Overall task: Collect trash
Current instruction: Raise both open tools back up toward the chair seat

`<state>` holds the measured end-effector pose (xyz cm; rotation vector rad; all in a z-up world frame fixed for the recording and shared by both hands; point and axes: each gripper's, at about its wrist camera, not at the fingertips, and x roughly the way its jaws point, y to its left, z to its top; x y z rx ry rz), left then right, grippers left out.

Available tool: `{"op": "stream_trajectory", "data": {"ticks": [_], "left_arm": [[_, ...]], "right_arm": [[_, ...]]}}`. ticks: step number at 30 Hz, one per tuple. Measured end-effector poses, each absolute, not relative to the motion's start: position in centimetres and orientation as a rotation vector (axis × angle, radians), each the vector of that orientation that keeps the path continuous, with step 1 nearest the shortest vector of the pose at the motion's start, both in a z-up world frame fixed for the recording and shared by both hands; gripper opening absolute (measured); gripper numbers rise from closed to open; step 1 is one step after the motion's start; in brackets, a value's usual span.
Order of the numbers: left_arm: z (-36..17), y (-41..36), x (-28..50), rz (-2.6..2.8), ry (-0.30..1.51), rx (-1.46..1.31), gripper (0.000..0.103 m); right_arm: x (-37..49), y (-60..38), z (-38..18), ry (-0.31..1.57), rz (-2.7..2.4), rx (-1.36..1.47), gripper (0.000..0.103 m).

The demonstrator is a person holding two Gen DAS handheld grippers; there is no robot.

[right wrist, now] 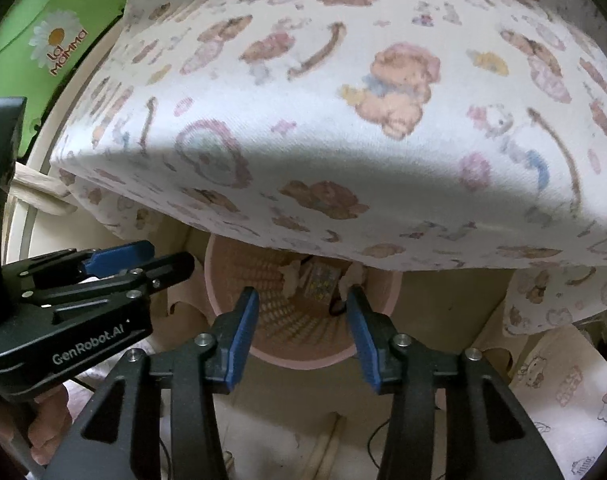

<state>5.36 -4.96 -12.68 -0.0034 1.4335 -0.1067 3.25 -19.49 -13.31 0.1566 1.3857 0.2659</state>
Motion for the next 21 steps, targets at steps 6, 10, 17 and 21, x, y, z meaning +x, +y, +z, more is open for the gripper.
{"op": "stream_trajectory", "data": {"ticks": [6, 10, 17, 21], "left_arm": [[-9.8, -4.9, 4.8, -0.107, 1.338, 0.024, 0.048], [-8.4, -4.6, 4.4, -0.129, 1.31, -0.004, 0.049], [-5.8, -4.2, 4.5, -0.118, 1.238, -0.026, 0.051], [-5.4, -3.7, 4.8, -0.106, 1.234, -0.039, 0.051]], "right_arm": [[2.8, -19.5, -11.0, 1.308, 0.261, 0.131, 0.05], [2.4, -20.2, -8.8, 1.238, 0.252, 0.16, 0.053], [2.0, -20.7, -5.7, 1.103, 0.226, 0.126, 0.055], [1.6, -21.3, -4.3, 1.037, 0.185, 0.111, 0.055]]}}
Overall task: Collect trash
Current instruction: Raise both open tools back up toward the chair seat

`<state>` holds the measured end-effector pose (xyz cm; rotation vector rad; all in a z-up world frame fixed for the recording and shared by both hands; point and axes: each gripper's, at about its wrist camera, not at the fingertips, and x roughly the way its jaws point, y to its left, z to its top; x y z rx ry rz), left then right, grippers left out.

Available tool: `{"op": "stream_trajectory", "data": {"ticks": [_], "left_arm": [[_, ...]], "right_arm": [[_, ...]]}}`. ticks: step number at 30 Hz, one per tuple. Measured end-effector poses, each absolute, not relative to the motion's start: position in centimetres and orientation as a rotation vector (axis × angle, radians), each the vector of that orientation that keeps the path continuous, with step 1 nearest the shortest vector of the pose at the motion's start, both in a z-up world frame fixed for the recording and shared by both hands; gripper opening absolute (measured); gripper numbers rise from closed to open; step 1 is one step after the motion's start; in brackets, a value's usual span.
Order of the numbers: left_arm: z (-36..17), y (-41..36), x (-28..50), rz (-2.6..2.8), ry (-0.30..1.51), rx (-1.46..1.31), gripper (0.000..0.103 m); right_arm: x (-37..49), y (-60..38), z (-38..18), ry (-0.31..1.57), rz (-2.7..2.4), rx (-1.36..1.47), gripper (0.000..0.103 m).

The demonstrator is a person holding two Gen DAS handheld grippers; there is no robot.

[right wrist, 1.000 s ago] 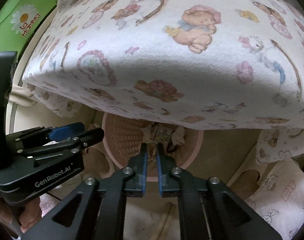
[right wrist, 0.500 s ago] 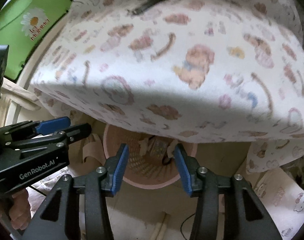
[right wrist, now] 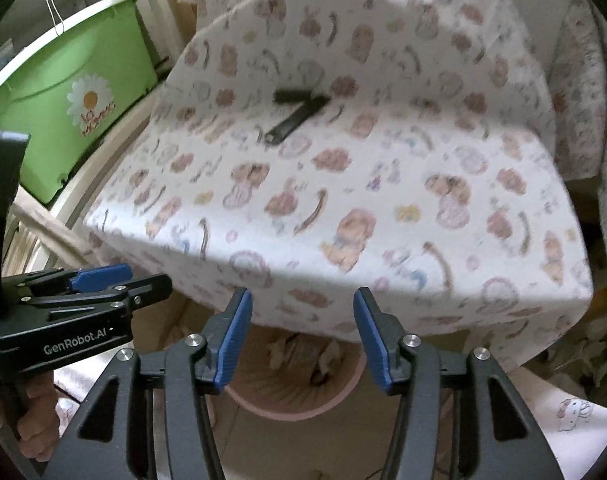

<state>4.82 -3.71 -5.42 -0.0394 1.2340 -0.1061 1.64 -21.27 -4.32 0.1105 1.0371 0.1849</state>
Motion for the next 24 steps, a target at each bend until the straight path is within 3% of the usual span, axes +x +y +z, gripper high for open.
{"op": "stream_trajectory", "data": {"ticks": [10, 24], "left_arm": [[-4.6, -2.8, 4.9, -0.071, 1.189, -0.055, 0.052], [1.0, -2.7, 7.4, -0.011, 1.048, -0.008, 0.09]], "right_arm": [[1.5, -21.6, -3.0, 0.961, 0.155, 0.076, 0.058], [2.5, -21.6, -1.0, 0.905, 0.144, 0.063, 0.065]]}}
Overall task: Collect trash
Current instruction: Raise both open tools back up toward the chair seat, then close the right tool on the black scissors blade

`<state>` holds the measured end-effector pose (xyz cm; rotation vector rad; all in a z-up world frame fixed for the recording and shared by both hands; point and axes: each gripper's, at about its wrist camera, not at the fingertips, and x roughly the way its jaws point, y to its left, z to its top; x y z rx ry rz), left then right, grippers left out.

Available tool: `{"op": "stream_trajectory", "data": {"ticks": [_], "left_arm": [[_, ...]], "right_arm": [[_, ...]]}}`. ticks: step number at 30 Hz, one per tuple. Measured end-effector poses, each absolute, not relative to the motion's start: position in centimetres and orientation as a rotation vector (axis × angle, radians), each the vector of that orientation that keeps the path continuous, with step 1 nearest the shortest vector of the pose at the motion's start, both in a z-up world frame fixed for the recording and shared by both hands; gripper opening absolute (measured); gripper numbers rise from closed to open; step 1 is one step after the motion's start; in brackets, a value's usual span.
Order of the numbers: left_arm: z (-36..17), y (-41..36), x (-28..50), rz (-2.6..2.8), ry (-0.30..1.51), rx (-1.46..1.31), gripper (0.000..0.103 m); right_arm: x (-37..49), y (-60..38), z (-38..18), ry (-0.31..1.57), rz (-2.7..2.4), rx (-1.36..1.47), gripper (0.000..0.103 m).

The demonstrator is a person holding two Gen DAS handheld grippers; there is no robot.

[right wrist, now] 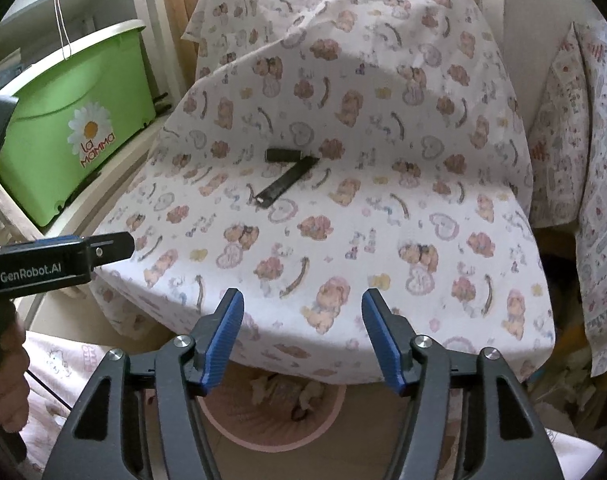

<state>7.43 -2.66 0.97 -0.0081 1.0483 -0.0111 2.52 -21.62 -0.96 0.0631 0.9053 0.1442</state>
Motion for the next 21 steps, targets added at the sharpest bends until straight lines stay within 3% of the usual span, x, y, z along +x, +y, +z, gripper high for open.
{"op": "stream_trajectory", "data": {"ticks": [2, 7, 10, 21], "left_arm": [[1.6, -3.0, 7.9, -0.015, 1.039, 0.027, 0.096], [3.2, -2.9, 9.3, -0.014, 1.01, 0.041, 0.098], [4.4, -2.9, 10.7, -0.02, 0.985, 0.041, 0.099], [7.1, -2.9, 15.8, -0.003, 0.907, 0.039, 0.101]], "right_arm": [[2.8, -21.7, -0.5, 0.893, 0.141, 0.054, 0.07], [3.9, -22.0, 1.1, 0.868, 0.121, 0.037, 0.075], [5.4, -22.6, 2.3, 0.855, 0.117, 0.045, 0.087], [12.2, -22.9, 4.4, 0.816, 0.088, 0.018, 0.087]]}}
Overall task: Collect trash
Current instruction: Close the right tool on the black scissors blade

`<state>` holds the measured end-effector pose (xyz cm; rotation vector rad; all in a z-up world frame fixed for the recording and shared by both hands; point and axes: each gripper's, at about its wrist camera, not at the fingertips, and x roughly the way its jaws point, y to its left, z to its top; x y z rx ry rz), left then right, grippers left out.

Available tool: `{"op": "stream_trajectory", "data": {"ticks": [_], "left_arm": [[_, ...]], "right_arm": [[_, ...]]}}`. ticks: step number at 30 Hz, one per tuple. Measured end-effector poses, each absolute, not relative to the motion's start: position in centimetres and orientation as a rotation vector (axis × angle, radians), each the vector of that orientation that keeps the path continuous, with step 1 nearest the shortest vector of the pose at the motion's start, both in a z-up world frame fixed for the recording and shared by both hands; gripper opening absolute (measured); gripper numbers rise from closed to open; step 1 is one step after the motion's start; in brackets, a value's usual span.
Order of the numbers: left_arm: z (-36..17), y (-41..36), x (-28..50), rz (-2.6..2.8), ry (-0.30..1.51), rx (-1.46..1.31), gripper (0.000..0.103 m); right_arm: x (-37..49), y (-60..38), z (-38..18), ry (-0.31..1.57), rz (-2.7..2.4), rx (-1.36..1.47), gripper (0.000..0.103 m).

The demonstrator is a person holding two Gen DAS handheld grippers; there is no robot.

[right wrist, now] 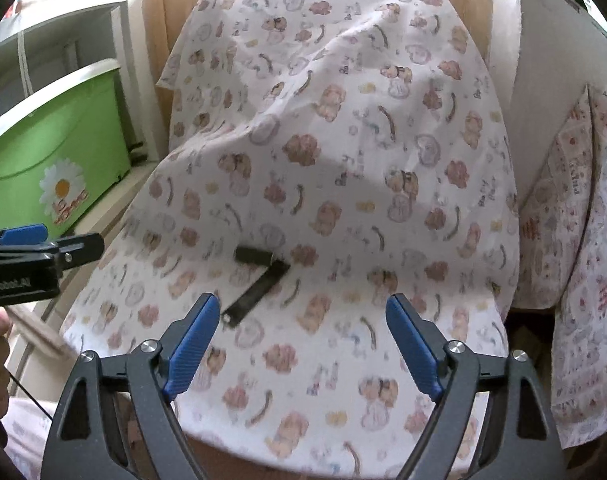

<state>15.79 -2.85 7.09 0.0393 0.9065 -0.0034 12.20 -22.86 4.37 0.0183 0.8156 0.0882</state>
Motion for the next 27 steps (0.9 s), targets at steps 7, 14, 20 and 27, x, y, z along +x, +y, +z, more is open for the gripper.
{"op": "stream_trajectory", "data": {"ticks": [7, 14, 20, 27], "left_arm": [[1.9, -1.1, 17.3, 0.034, 0.986, 0.087, 0.101], [1.1, 0.9, 19.3, 0.083, 0.992, 0.03, 0.101], [1.5, 1.6, 20.5, 0.073, 1.003, -0.005, 0.101], [2.5, 2.3, 21.3, 0.073, 0.954, -0.038, 0.102]], "right_arm": [[13.3, -22.7, 0.3, 0.831, 0.053, 0.03, 0.087], [15.2, -20.3, -1.7, 0.856, 0.126, -0.012, 0.087], [17.8, -17.6, -3.8, 0.911, 0.154, -0.02, 0.087], [20.0, -17.0, -6.0, 0.961, 0.097, 0.008, 0.087]]}}
